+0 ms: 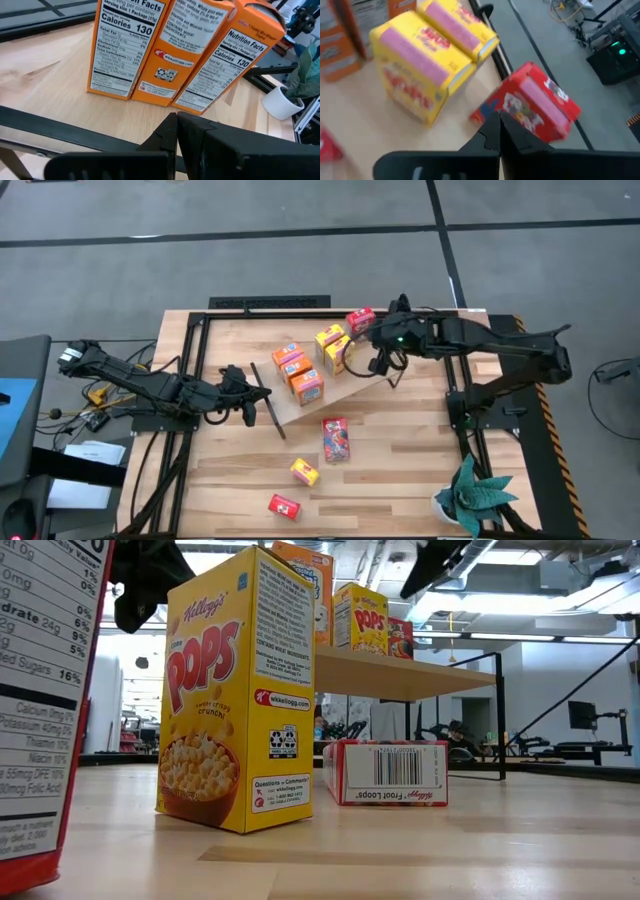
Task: Stack cereal on shelf
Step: Put the top red cereal box on the shelf aligned with the other red cereal box
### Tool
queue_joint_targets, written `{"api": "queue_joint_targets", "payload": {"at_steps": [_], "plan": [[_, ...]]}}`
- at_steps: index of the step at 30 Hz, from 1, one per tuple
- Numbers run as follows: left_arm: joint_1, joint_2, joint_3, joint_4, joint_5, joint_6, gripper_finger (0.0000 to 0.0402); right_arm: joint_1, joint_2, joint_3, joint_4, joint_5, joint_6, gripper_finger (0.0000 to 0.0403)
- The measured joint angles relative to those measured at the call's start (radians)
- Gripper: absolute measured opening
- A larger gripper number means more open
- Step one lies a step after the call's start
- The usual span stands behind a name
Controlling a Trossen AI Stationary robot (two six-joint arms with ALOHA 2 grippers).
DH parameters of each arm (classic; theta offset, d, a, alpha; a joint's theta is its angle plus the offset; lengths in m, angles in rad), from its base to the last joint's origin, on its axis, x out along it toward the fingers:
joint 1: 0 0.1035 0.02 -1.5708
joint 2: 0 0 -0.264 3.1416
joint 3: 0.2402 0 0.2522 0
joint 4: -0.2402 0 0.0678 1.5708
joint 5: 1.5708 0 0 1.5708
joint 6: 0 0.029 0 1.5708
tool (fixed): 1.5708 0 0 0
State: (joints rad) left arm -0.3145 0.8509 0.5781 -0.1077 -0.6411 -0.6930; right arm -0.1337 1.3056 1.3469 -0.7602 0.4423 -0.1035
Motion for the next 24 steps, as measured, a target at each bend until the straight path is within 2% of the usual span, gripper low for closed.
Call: {"api": "queue_joint_targets", "payload": {"at_steps": [9, 13, 19, 24], "plan": [[0.0, 0.0, 0.0, 0.001, 0.0, -0.003, 0.0, -0.005, 0.076, -0.011, 0.024, 0.0, -0.011, 0.003], [0.0, 0.0, 0.0, 0.0, 0.001, -0.004, 0.0, -0.006, 0.103, -0.011, 0.038, -0.027, -0.018, 0.0023], [0.0, 0.0, 0.0, -0.004, 0.001, -0.001, 0.0, -0.005, 0.107, -0.011, 0.047, -0.051, -0.028, 0.0013], [0.0, 0.0, 0.0, -0.018, 0.002, -0.001, 0.0, -0.02, 0.098, -0.011, 0.053, -0.051, -0.028, 0.0032]]}}
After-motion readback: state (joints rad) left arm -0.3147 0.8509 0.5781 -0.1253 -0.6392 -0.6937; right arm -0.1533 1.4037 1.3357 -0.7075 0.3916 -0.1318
